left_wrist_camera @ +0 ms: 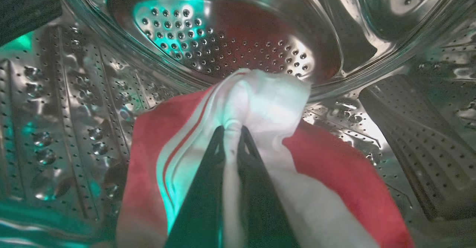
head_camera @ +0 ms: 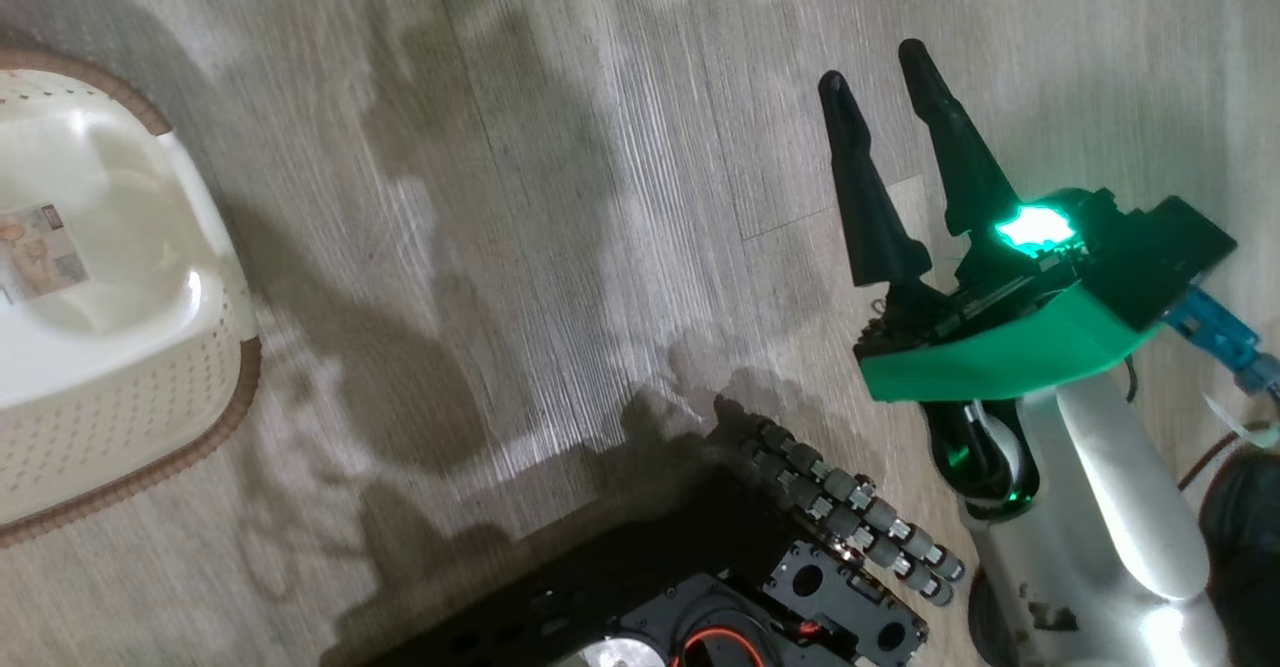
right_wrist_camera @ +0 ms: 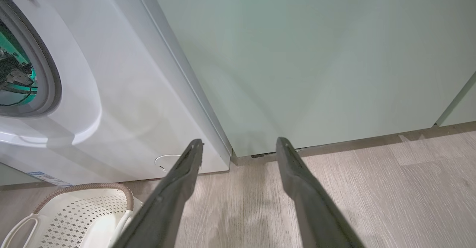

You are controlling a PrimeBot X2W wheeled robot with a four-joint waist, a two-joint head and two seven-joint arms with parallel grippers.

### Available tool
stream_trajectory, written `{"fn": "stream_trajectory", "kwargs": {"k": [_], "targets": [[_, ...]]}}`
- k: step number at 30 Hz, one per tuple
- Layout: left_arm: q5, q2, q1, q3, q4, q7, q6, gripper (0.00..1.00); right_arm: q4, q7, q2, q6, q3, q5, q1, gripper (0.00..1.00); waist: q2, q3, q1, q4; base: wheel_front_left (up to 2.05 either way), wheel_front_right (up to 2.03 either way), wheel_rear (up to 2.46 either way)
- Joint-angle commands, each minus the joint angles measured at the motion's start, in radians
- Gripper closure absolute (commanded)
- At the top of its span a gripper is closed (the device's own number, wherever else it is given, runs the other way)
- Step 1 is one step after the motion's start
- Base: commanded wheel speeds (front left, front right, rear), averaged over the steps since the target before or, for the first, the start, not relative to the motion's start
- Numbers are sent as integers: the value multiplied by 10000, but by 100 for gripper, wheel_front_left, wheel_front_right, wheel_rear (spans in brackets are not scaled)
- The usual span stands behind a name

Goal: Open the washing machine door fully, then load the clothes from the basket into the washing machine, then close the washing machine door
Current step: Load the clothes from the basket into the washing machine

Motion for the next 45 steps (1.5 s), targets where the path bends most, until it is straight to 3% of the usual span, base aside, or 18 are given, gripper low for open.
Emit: {"fn": "stream_trajectory", "kwargs": {"k": [1,2,9,17,22,32,37,45], "targets": [[-36,287,-77,89,-265,46,-26,20,-246,-64,-27,0,129,-28,165,0,0,-30,0,39,0,0,0],[-51,246,-78,67,-263,36,-49,0,-230,-64,-27,0,114,-47,158,0,0,-56,0,71,0,0,0],[-231,-7,88,43,-169,-291,-128,0,-129,-64,-27,0,-6,-169,184,0,0,-395,0,327,0,0,0],[-819,-532,2129,438,-1012,-1747,159,0,-25,-64,-27,0,-362,-587,309,0,0,-1060,0,944,0,0,0],[-1127,-903,4144,871,-2723,-2355,590,0,101,-64,-27,0,-588,-980,487,0,0,-1654,0,1434,0,0,0],[-666,-2317,9339,2074,-8224,-2483,1714,0,337,-65,-27,0,-1253,-1814,833,0,0,-2855,0,2618,0,0,0],[-85,-3231,11533,2503,-9933,-2484,1743,0,563,-65,-27,0,-1573,-2181,938,0,0,-3460,0,3135,0,0,0],[835,-4431,13605,2640,-10636,-2485,1288,0,898,105,-27,0,-2106,-2706,1179,0,0,-4606,0,3832,0,0,0]]}}
